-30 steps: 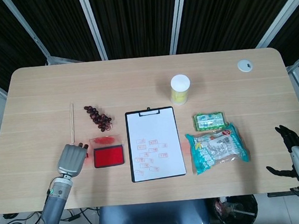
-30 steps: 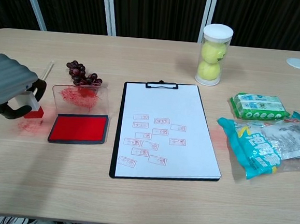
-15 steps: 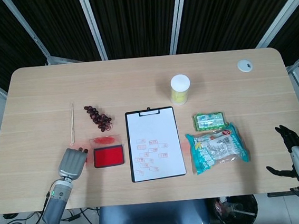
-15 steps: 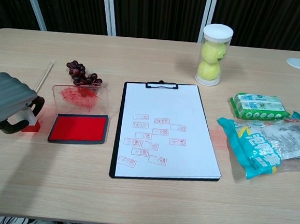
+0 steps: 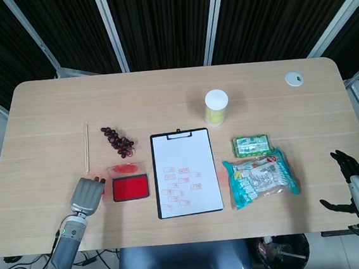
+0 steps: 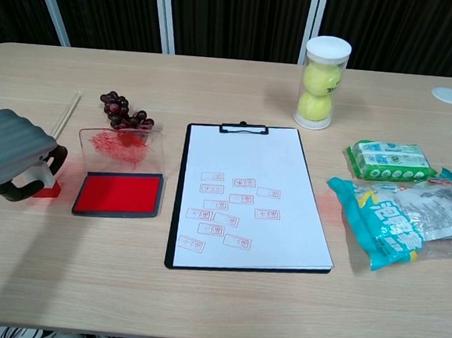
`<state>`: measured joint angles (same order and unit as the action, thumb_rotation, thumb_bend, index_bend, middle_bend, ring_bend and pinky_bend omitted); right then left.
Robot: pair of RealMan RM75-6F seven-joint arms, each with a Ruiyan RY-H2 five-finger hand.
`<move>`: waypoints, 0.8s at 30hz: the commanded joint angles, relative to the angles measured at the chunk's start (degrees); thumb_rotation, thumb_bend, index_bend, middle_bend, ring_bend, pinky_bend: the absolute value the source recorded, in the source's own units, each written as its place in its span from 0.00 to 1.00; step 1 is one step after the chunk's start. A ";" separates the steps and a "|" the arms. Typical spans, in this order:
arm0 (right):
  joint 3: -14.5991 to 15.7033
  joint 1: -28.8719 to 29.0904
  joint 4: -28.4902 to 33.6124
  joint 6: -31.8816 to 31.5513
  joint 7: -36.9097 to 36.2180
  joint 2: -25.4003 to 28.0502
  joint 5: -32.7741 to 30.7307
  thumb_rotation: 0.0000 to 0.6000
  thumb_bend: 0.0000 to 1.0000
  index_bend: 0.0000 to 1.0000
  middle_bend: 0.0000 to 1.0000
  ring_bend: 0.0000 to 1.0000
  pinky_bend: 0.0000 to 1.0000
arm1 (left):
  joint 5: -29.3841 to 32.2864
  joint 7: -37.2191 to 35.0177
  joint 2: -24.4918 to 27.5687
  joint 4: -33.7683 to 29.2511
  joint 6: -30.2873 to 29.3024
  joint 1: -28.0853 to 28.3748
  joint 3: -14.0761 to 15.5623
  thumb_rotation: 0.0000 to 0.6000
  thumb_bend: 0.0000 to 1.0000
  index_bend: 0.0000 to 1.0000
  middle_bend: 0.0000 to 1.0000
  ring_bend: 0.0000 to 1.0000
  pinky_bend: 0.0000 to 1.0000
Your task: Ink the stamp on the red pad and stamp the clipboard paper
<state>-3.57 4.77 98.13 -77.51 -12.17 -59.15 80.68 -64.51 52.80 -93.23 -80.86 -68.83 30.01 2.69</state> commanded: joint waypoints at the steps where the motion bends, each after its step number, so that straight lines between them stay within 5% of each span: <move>1: -0.04 -0.05 0.00 -0.26 -0.10 -0.04 0.19 1.00 0.17 0.00 0.00 0.00 0.13 | 0.40 0.55 0.16 -0.18 0.24 -0.12 -0.21 1.00 0.43 0.57 0.70 0.99 1.00; 24: -0.03 -0.06 0.00 -0.15 0.09 -0.08 0.00 1.00 0.17 0.00 0.00 0.00 0.13 | 1.57 2.41 0.87 -1.47 1.04 -0.51 -1.25 1.00 0.43 0.41 0.55 0.99 1.00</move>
<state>-3.60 4.71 98.13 -77.66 -12.09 -59.23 80.68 -62.95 55.20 -92.38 -82.32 -67.80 29.50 1.46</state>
